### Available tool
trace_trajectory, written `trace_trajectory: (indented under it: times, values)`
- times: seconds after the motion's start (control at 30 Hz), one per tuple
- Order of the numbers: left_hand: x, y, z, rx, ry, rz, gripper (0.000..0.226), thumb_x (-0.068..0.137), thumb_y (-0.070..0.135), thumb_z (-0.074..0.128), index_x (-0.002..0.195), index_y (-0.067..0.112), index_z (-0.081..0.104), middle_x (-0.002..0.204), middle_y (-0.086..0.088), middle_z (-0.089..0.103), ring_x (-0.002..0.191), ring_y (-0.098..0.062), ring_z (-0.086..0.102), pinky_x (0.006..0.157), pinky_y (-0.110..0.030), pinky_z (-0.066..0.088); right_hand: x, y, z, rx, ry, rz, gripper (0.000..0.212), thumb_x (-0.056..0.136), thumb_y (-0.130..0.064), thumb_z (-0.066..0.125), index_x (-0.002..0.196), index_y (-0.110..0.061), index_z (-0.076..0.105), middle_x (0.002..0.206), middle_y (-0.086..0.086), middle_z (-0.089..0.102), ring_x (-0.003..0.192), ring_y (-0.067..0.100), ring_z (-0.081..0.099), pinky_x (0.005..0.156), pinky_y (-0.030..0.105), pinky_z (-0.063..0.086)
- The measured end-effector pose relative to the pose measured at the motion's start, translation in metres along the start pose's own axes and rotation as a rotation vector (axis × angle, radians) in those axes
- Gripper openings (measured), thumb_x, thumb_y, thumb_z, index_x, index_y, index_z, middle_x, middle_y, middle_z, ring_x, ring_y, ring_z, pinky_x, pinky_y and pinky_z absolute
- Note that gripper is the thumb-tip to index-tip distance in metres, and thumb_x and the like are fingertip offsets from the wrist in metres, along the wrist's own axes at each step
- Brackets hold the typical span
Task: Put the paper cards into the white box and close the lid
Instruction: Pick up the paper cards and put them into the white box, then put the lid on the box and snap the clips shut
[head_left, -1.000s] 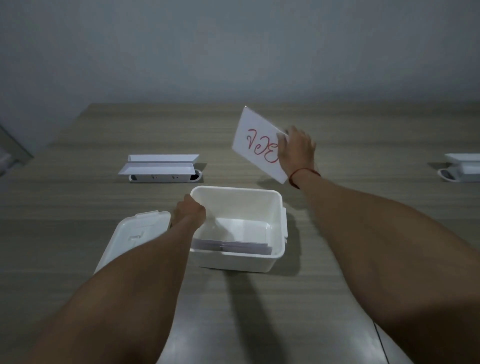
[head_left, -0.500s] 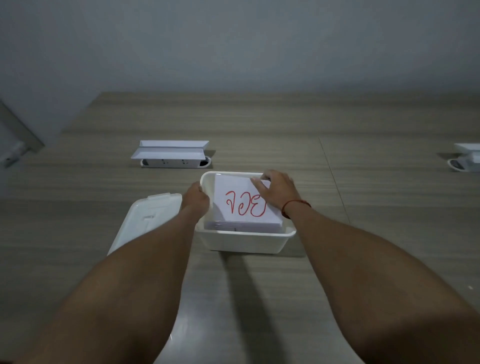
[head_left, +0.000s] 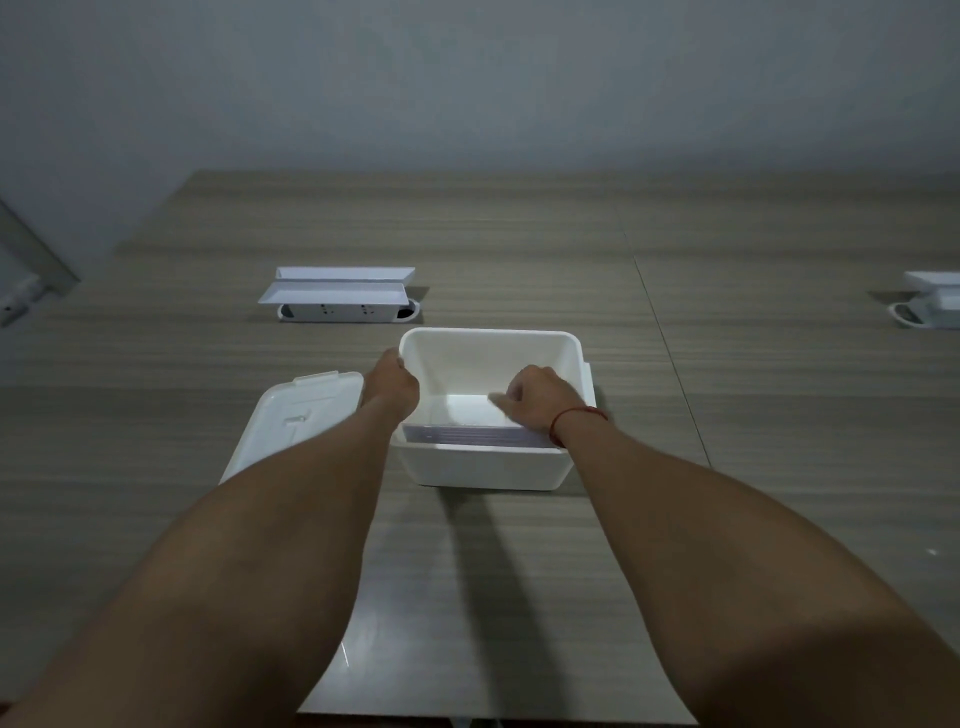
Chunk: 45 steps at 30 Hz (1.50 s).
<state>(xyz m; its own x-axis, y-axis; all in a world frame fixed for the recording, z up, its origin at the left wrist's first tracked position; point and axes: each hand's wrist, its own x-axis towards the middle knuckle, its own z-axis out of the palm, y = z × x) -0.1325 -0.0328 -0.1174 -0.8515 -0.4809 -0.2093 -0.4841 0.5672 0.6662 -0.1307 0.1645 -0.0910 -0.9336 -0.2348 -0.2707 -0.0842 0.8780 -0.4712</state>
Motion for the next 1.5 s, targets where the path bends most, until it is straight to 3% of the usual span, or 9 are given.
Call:
trace_trajectory:
  times: [0.13,0.23,0.37,0.43,0.53,0.7,1.1,1.23,1.5]
  values:
    - [-0.001,0.001,0.001,0.024,0.013,0.004,0.033,0.091,0.011,0.032,0.116,0.013,0.053,0.114,-0.016,0.062,0.104,-0.037,0.058,0.087,-0.042,0.049,-0.001,0.007,-0.011,-0.104,0.483,0.127,0.035,0.09,-0.03,0.051,0.119,-0.013,0.061,0.134,0.009,0.054,0.128,0.028,0.045,0.105,0.04,0.033]
    - [-0.002,0.002,0.001,0.025,0.018,-0.002,0.035,0.093,0.015,0.032,0.122,0.015,0.052,0.117,-0.016,0.062,0.106,-0.037,0.058,0.088,-0.043,0.048,-0.005,0.017,-0.01,-0.033,0.421,0.329,0.059,0.087,-0.03,0.056,0.139,-0.008,0.039,0.152,0.011,0.034,0.142,0.029,0.028,0.113,0.044,0.027]
    - [-0.004,0.004,0.0,0.035,0.01,0.0,0.033,0.094,0.015,0.034,0.122,0.013,0.051,0.118,-0.017,0.061,0.106,-0.037,0.058,0.087,-0.041,0.048,-0.007,0.023,-0.005,0.229,0.233,0.398,0.084,0.088,-0.025,0.06,0.151,0.001,0.01,0.15,0.018,0.036,0.137,0.033,0.039,0.109,0.039,0.034]
    - [-0.008,0.005,-0.003,0.048,-0.008,-0.008,0.032,0.097,0.018,0.032,0.126,0.01,0.045,0.12,-0.019,0.059,0.108,-0.038,0.057,0.088,-0.043,0.048,-0.007,0.02,-0.01,0.232,0.208,0.406,0.087,0.09,-0.026,0.059,0.151,0.004,0.005,0.15,0.02,0.034,0.137,0.035,0.039,0.11,0.04,0.034]
    - [-0.015,0.009,-0.011,0.037,-0.046,-0.046,0.04,0.1,0.026,0.03,0.135,0.006,0.037,0.129,-0.022,0.054,0.116,-0.039,0.054,0.095,-0.045,0.046,-0.008,0.007,-0.023,0.185,0.215,0.407,0.078,0.088,-0.03,0.061,0.145,0.005,0.021,0.147,0.018,0.039,0.135,0.034,0.041,0.109,0.042,0.036]
    - [-0.031,0.006,-0.049,0.021,-0.005,-0.037,0.042,0.098,0.02,0.035,0.121,-0.009,0.056,0.127,-0.028,0.057,0.116,-0.041,0.055,0.095,-0.041,0.045,-0.013,-0.037,-0.038,0.06,0.216,0.264,0.059,0.088,-0.038,0.058,0.133,-0.001,0.049,0.139,0.016,0.05,0.131,0.034,0.047,0.107,0.042,0.041]
    - [-0.041,-0.093,-0.173,0.055,0.157,-0.19,0.052,0.1,0.028,0.032,0.119,-0.014,0.058,0.127,-0.033,0.057,0.12,-0.043,0.054,0.095,-0.039,0.044,-0.02,-0.194,0.02,0.164,0.077,-0.118,0.045,0.089,-0.029,0.057,0.124,-0.001,0.054,0.13,0.02,0.058,0.12,0.036,0.055,0.1,0.04,0.048]
    - [-0.023,-0.126,-0.181,0.08,0.132,-0.231,0.053,0.1,0.032,0.036,0.117,-0.012,0.059,0.126,-0.03,0.059,0.118,-0.041,0.056,0.093,-0.037,0.045,-0.007,-0.218,0.062,0.188,0.013,-0.09,0.045,0.09,-0.032,0.057,0.121,0.0,0.054,0.129,0.02,0.057,0.118,0.037,0.054,0.09,0.034,0.046]
    - [0.034,-0.189,-0.15,0.149,-0.093,-0.289,0.05,0.095,0.034,0.044,0.122,-0.006,0.057,0.129,-0.025,0.06,0.119,-0.039,0.057,0.093,-0.037,0.046,0.028,-0.205,0.145,0.251,-0.09,0.248,0.051,0.09,-0.025,0.056,0.133,0.001,0.046,0.13,0.019,0.057,0.119,0.035,0.056,0.097,0.038,0.047]
